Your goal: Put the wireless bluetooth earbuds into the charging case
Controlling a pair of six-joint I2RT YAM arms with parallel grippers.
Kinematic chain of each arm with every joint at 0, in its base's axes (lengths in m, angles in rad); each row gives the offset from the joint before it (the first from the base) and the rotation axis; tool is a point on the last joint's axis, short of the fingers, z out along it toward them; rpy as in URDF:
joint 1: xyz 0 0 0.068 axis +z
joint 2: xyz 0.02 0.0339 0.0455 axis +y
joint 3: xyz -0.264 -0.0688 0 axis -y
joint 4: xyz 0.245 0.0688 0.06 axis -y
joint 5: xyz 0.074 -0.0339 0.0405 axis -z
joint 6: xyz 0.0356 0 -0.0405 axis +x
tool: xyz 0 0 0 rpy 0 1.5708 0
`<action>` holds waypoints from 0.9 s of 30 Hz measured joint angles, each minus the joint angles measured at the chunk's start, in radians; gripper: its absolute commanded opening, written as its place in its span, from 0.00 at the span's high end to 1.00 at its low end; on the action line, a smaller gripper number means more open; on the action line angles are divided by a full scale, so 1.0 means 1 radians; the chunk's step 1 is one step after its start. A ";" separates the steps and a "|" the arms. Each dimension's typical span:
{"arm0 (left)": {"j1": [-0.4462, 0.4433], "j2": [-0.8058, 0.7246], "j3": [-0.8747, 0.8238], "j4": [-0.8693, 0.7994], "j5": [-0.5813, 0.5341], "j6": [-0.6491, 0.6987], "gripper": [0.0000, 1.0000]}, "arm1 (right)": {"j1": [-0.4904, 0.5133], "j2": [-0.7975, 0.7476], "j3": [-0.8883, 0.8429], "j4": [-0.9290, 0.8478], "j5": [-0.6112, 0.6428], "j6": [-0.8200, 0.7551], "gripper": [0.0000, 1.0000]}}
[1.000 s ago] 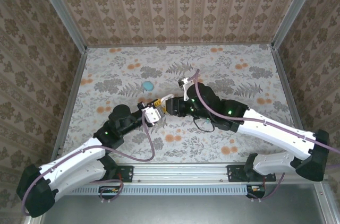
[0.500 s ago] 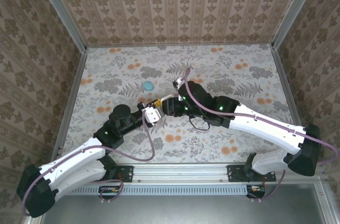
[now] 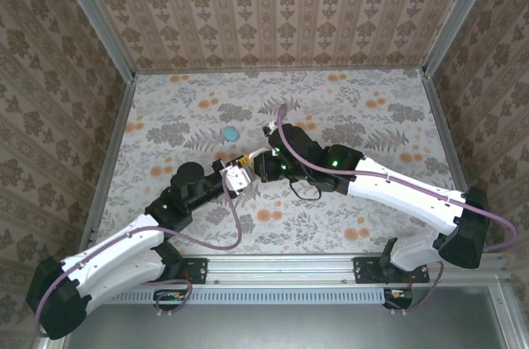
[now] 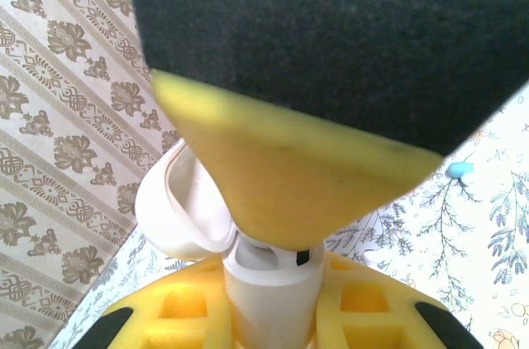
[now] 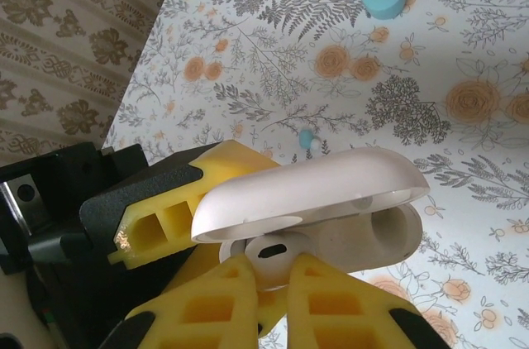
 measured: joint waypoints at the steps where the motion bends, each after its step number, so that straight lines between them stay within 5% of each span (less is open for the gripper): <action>1: 0.000 0.000 0.000 -0.001 0.000 0.000 1.00 | 0.000 0.000 0.001 -0.002 0.000 0.000 0.91; 27: 0.007 0.017 0.001 0.010 0.055 -0.031 1.00 | 0.002 -0.037 0.031 -0.076 0.027 -0.027 0.91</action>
